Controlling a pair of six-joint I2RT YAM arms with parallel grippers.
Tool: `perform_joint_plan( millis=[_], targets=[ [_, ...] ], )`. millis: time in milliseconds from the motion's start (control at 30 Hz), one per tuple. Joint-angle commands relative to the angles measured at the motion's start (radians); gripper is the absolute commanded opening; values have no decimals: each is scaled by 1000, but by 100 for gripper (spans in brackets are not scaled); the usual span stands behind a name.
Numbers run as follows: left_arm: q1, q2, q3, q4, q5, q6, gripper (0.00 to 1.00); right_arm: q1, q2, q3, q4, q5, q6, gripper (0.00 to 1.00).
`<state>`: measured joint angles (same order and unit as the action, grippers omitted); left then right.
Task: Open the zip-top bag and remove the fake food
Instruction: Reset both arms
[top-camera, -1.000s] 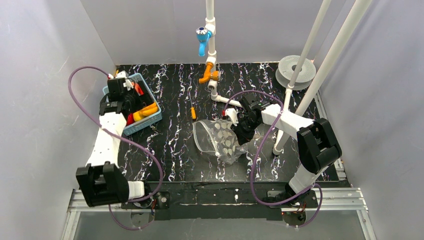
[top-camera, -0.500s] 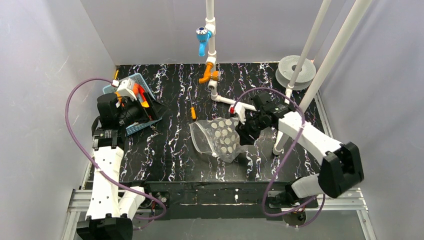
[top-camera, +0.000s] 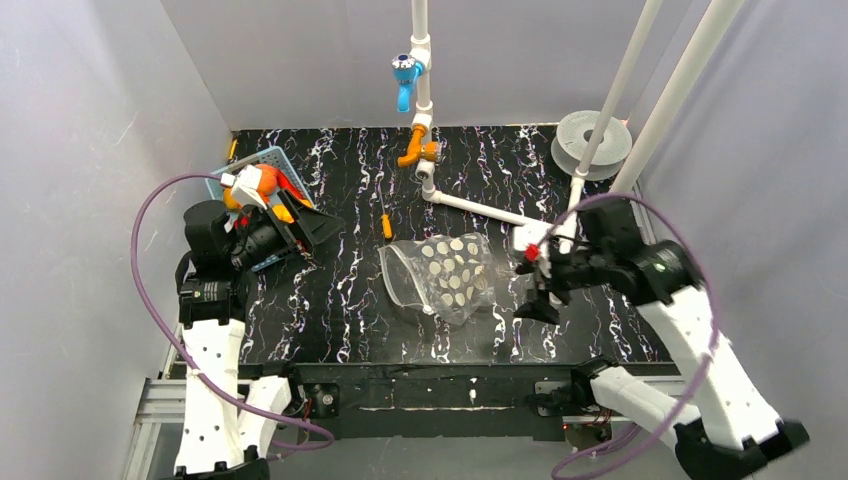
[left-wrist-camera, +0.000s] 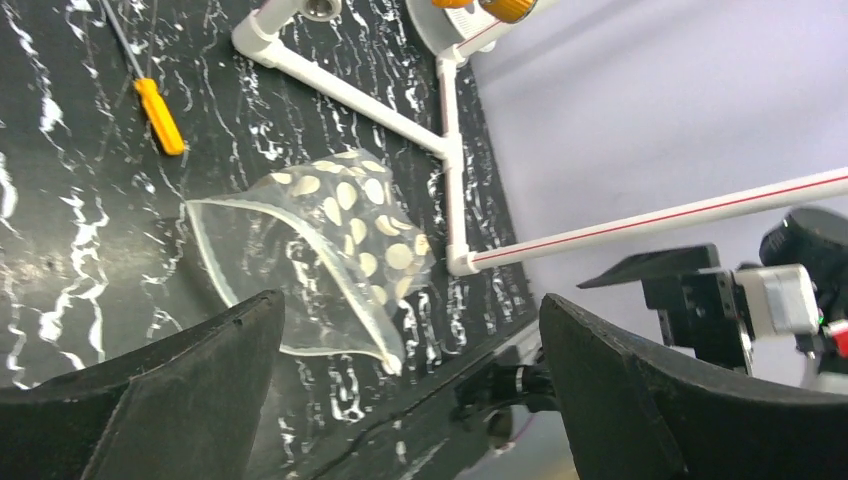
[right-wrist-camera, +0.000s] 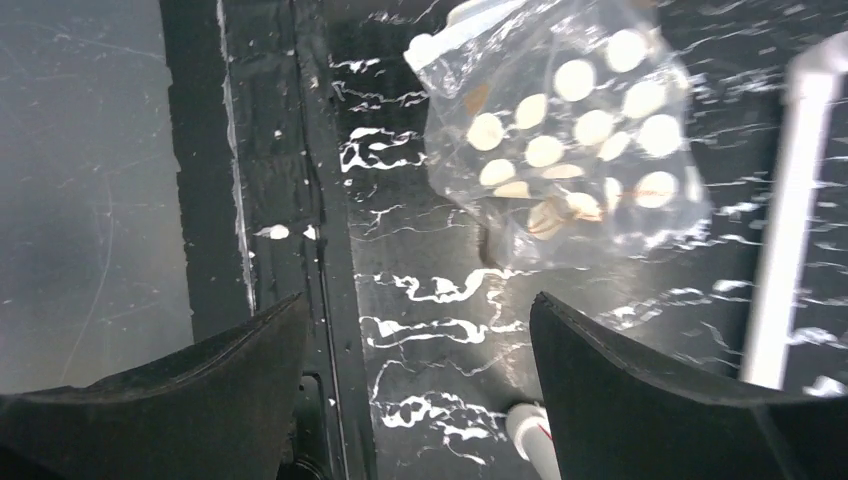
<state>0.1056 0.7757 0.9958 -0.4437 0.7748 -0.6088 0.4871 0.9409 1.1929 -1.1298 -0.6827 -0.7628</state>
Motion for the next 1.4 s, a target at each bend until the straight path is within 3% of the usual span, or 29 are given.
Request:
perform_joint_plan(
  millis=[0, 167, 367, 533, 667, 833, 1100, 1367],
  targets=[
    [-2, -7, 53, 18, 61, -185, 98, -167, -163, 159, -230, -166, -90, 91],
    [-12, 24, 152, -76, 45, -143, 98, -412, -281, 256, -243, -248, -32, 98],
    [-36, 78, 321, -174, -52, -71, 98, -560, -295, 331, -66, -106, 269, 98],
    [-65, 132, 476, -316, -222, 70, 98, -657, -271, 444, 29, -36, 495, 98],
    [-142, 175, 586, -434, -469, 258, 98, -747, -277, 499, 104, 189, 655, 98],
    [-211, 189, 636, -482, -611, 357, 98, -800, -282, 516, 126, 321, 669, 98],
    [-323, 174, 655, -513, -923, 491, 98, -860, -271, 534, 149, 372, 733, 98],
    [-378, 97, 606, -502, -1001, 527, 98, -900, -268, 511, 150, 352, 719, 98]
  ],
)
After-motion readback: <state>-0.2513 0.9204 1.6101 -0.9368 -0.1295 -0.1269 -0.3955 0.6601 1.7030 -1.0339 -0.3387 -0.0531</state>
